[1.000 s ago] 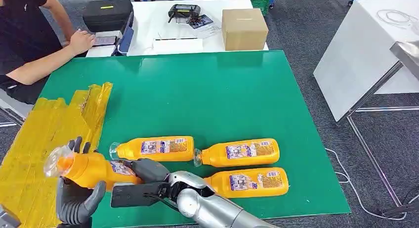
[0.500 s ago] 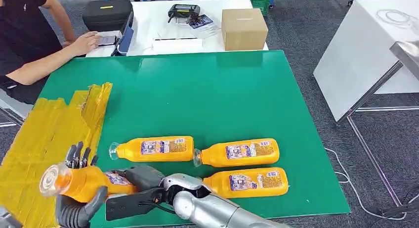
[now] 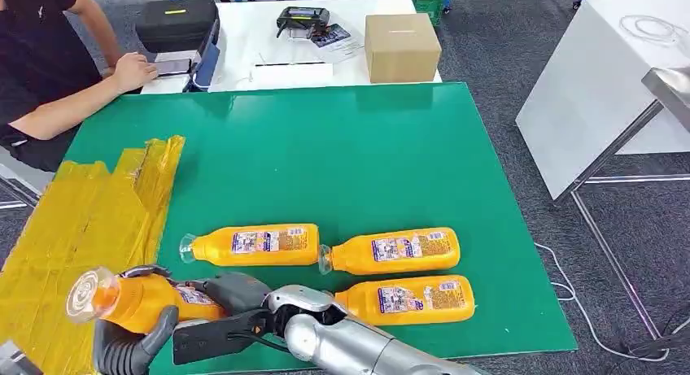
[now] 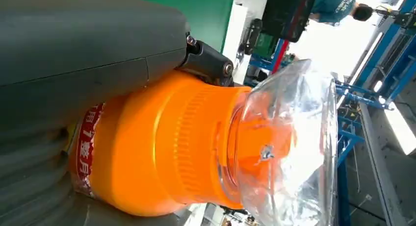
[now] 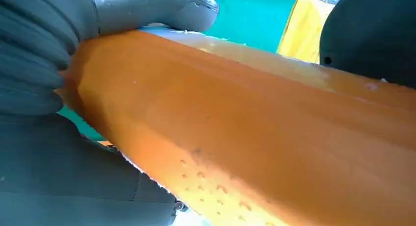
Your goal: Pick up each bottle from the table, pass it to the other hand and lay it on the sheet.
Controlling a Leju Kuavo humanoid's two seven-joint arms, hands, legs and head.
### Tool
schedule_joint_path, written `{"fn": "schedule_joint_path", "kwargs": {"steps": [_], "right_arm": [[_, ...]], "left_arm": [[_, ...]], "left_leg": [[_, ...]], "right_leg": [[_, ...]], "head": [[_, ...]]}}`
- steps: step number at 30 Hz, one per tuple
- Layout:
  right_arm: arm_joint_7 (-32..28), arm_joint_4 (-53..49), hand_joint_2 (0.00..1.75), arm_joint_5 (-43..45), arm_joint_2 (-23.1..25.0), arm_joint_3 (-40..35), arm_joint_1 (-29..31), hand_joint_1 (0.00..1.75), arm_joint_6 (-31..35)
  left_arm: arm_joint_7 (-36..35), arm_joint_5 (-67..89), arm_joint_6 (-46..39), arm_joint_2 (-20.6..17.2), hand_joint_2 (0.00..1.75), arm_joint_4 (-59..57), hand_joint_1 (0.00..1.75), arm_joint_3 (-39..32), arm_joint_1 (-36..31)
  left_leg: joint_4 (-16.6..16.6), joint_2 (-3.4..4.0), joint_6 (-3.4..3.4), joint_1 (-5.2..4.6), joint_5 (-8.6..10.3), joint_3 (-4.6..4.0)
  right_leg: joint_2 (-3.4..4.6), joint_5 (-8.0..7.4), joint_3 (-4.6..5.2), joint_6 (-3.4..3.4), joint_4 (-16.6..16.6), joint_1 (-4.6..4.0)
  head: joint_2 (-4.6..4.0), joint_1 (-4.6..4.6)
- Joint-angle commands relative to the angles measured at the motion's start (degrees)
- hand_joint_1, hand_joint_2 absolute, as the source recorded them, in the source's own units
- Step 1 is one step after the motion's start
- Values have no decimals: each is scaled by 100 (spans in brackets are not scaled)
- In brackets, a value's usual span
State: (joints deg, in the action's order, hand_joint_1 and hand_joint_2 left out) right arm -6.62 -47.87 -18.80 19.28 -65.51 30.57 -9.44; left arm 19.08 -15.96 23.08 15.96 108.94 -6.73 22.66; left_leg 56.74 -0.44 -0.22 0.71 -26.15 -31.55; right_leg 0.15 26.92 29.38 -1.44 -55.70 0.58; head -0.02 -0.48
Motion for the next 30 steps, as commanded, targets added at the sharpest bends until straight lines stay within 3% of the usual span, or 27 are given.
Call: {"fn": "schedule_joint_path", "kwargs": {"steps": [1,10,11,12,15,30], "right_arm": [[26,176,175,-104,27,-600,92,175,7],[169,-244,175,-150,-145,110,41,175,590],[205,-308,175,-315,-176,173,50,159,807],[264,-417,175,-461,-215,310,29,0,1015],[347,-581,175,-558,-288,621,72,0,1050],[348,-561,175,-571,-266,617,30,0,1043]], "left_arm": [[-9,94,280,-115,175,-305,175,244,-303],[47,178,374,-92,175,-222,175,240,-231],[119,336,284,-99,175,-181,175,220,-238],[254,628,93,-87,175,-105,175,169,-252],[317,956,-139,-117,175,15,175,87,-404],[316,954,-134,-110,175,-6,175,102,-388]], "left_leg": [[-9,-9,5,5,2,14],[-2,-10,5,1,1,3],[-1,-10,5,-1,2,2],[-1,-9,5,-2,2,0],[5,-14,4,3,3,-8],[-1,-6,7,4,0,8]], "right_leg": [[-17,0,-23,9,15,-8],[-14,1,-10,2,6,-2],[-13,1,-8,1,4,0],[-12,2,-4,1,2,1],[-17,1,-1,2,0,-4],[-12,0,-16,4,9,-6]], "head": [[0,2],[0,2],[0,2],[0,2],[0,2],[0,2]]}}
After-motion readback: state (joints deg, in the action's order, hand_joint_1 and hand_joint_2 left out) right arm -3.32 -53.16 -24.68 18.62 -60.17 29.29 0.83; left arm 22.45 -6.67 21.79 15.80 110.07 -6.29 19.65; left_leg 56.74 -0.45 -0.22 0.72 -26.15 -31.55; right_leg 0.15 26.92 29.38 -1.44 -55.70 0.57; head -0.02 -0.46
